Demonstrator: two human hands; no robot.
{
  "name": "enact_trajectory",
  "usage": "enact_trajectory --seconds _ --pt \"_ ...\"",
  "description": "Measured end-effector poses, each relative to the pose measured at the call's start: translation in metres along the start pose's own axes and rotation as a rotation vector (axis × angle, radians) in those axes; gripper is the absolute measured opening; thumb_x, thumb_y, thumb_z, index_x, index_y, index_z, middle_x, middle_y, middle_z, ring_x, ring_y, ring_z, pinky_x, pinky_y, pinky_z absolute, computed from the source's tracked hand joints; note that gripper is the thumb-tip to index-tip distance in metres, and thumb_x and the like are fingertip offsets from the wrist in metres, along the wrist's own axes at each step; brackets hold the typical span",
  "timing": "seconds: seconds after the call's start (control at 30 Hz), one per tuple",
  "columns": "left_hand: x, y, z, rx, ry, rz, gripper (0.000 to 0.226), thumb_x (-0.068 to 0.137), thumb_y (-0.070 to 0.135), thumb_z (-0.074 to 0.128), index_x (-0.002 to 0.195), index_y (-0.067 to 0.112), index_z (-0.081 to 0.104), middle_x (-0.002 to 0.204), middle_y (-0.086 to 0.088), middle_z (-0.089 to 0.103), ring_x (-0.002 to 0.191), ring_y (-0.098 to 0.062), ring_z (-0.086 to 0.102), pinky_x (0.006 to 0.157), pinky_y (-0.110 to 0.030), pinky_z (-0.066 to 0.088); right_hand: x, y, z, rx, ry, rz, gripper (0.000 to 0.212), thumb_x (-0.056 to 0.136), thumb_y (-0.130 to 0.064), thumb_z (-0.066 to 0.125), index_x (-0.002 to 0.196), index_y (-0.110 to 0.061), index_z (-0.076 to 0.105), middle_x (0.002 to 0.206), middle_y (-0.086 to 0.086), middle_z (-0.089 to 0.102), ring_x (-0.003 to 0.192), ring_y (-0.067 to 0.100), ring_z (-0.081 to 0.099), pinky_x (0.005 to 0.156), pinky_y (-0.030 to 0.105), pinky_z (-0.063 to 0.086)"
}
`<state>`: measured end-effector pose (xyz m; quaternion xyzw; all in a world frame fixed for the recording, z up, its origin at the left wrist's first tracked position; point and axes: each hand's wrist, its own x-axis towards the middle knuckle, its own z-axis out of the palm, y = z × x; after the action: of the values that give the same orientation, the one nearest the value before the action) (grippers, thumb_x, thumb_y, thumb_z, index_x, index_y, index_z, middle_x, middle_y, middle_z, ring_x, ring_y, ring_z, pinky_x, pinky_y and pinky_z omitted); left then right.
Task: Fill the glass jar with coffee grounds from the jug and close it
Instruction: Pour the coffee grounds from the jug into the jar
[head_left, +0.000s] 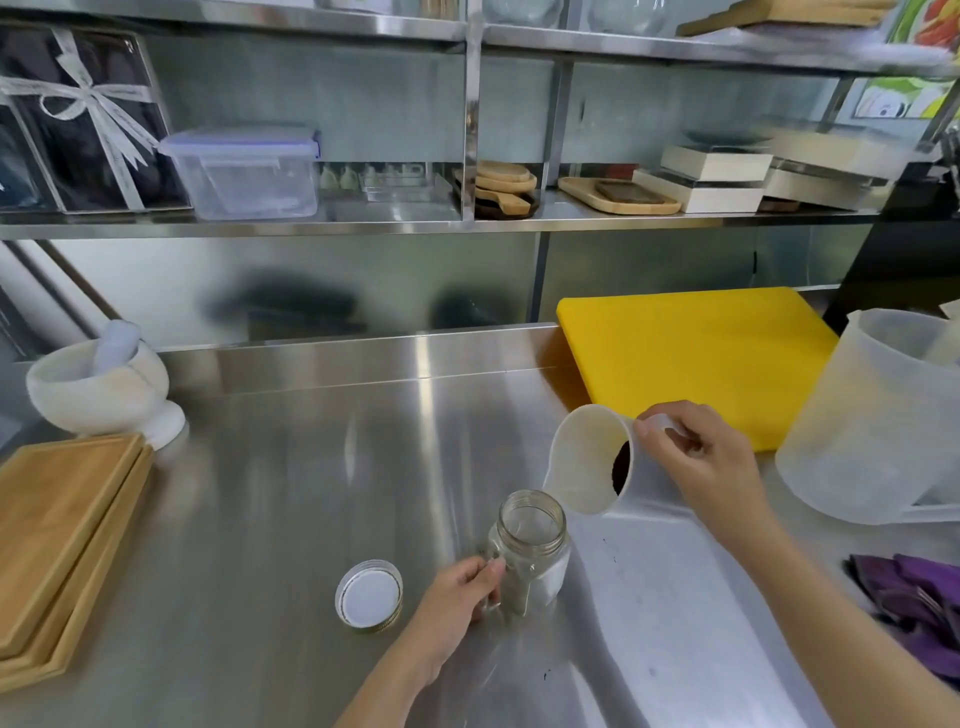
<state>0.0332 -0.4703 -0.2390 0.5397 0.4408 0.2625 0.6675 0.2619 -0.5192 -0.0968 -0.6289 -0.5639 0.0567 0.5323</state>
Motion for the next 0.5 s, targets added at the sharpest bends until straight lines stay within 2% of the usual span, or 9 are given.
enact_trajectory --seconds 0.1,0.17,0.27,0.37,0.5 --pt "0.000 0.000 0.003 -0.069 0.017 -0.017 0.036 0.079 0.044 0.061 0.054 0.021 0.051 0.060 0.002 0.049 0.075 -0.020 0.040 0.079 -0.034 0.034 0.006 -0.006 0.004 -0.103 -0.061 -0.109 0.028 0.075 -0.046 0.051 0.076 -0.022 0.065 0.078 -0.021 0.062 0.078 -0.001 0.047 0.069 0.027 0.034" --pt "0.000 -0.001 0.005 -0.126 0.031 -0.025 0.037 0.082 0.039 0.063 0.055 0.018 0.049 0.058 0.003 0.047 0.075 -0.021 0.040 0.078 -0.033 0.034 0.009 -0.008 0.007 -0.145 -0.088 -0.149 0.031 0.075 -0.046 0.050 0.078 -0.019 0.065 0.080 -0.017 0.062 0.079 0.002 0.047 0.070 0.030 0.033" --pt "0.000 -0.002 0.006 -0.151 0.043 -0.034 0.037 0.090 0.029 0.058 0.057 0.016 0.047 0.059 0.002 0.047 0.075 -0.021 0.041 0.074 -0.030 0.034 0.013 -0.012 0.010 -0.193 -0.116 -0.182 0.027 0.076 -0.043 0.055 0.079 -0.018 0.066 0.079 -0.015 0.061 0.078 0.010 0.049 0.073 0.028 0.033" --pt "0.001 -0.002 0.005 -0.143 0.037 -0.030 0.039 0.091 0.028 0.057 0.055 0.017 0.050 0.053 0.007 0.048 0.076 -0.021 0.041 0.079 -0.034 0.034 0.017 -0.014 0.012 -0.228 -0.150 -0.200 0.020 0.076 -0.033 0.060 0.080 -0.015 0.068 0.076 -0.019 0.057 0.074 0.007 0.044 0.073 0.022 0.029" --pt "0.003 -0.004 0.005 -0.126 0.041 -0.026 0.040 0.091 0.030 0.058 0.053 0.019 0.052 0.057 0.003 0.048 0.076 -0.021 0.039 0.081 -0.033 0.034 0.024 -0.014 0.012 -0.310 -0.229 -0.251 0.018 0.079 -0.032 0.066 0.085 -0.016 0.068 0.082 -0.003 0.064 0.079 0.006 0.046 0.072 0.021 0.028"
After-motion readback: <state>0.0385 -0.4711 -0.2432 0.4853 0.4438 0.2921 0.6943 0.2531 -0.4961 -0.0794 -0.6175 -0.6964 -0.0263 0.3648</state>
